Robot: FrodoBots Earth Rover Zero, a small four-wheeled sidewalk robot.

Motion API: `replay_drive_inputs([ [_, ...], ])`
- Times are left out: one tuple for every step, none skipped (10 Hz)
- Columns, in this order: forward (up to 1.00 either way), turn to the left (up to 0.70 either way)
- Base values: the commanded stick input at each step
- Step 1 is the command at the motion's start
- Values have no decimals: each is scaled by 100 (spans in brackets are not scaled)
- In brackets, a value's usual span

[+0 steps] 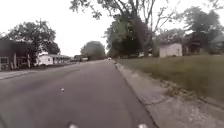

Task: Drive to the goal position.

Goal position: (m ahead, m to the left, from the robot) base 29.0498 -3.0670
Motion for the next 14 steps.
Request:
replay_drive_inputs([
  [100,37],
  [100,8],
  [100,1],
  [100,0],
  [100,0],
  [100,0],
  [100,0],
  [100,0],
  [100,0],
  [100,0],
  [100,0],
  [100,-33],
  [100,-36],
  [100,-39],
])
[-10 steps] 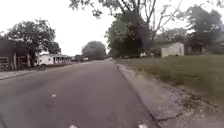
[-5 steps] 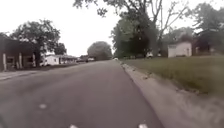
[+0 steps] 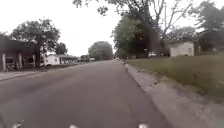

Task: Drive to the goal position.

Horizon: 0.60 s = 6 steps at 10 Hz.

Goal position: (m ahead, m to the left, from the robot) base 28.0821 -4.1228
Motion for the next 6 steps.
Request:
replay_drive_inputs([
  [100,-4],
  [100,0],
  [100,0],
  [100,0],
  [100,0],
  [100,0],
])
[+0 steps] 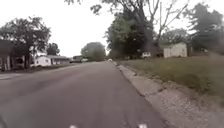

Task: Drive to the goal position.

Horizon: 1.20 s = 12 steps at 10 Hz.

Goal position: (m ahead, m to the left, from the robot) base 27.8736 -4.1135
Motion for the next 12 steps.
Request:
replay_drive_inputs([
  [100,0],
  [100,0],
  [100,0],
  [100,0],
  [100,0],
  [100,0],
  [100,0],
  [100,0],
  [100,0],
  [100,0],
  [100,0],
  [100,0],
])
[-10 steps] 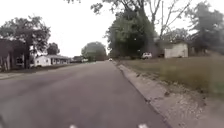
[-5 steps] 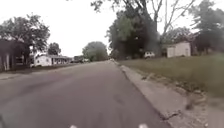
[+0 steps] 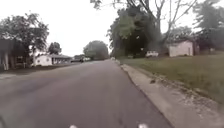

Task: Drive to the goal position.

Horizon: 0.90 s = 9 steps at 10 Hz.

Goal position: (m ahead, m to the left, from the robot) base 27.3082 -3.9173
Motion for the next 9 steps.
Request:
replay_drive_inputs([
  [100,0],
  [100,0],
  [100,0],
  [100,-5],
  [100,-6],
  [100,-6],
  [100,-6],
  [100,-1],
  [100,0],
])
